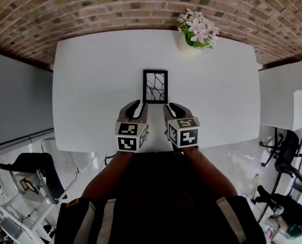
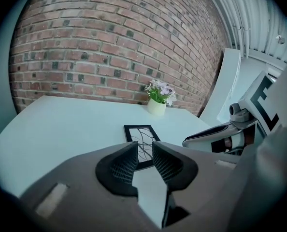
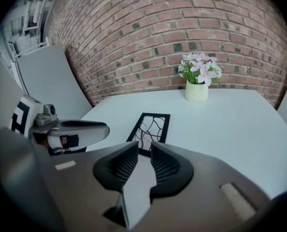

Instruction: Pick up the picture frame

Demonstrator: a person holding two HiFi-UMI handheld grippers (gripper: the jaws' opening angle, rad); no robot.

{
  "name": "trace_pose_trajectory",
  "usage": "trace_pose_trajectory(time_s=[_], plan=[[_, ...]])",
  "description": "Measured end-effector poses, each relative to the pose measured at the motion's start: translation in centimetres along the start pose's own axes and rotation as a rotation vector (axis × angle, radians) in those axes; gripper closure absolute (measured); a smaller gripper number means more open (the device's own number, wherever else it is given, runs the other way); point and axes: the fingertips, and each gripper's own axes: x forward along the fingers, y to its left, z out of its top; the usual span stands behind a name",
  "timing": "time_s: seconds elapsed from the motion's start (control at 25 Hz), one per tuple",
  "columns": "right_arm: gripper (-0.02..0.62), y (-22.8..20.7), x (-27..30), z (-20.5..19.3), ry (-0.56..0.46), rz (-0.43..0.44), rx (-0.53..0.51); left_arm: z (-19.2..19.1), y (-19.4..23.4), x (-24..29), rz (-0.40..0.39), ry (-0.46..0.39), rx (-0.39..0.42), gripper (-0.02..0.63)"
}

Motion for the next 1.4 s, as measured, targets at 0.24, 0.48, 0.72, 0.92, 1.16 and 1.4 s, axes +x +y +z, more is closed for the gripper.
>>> trace_pose_trajectory(time_s=[0.24,0.48,0.72,0.92,1.16,1.4], plan=[[0.498,-2.0,2.7,-0.4,0.068,-0.025,0.037,-1.6,1.6,3.2,0.027,0.081,-0.022,0.518],[0.495,-3.2,5.1,-0.9,0.114,-0.032,0.063,-2.8,2.0,5.3,0.039,0.154,-0.034,0.492],[0.486,-3.6,5.9,-1.3,0.150,-0.044,0.074,-3.6,1.9,6.3,0.048,0.203,-0.040,0.471],[0.478,-3.7,6.4,-1.5,0.164,-0.038,0.072,-3.8,2.3,6.6,0.070,0.210,-0.044,0.469],[0.469,-3.9,7.1,-1.8,0.184,-0.035,0.080,-4.4,2.3,7.3,0.066,0.232,-0.050,0.469],[0.466,-3.9,7.4,-2.3,0.200,-0.023,0.082,-4.8,2.4,7.7,0.071,0.250,-0.060,0.469]])
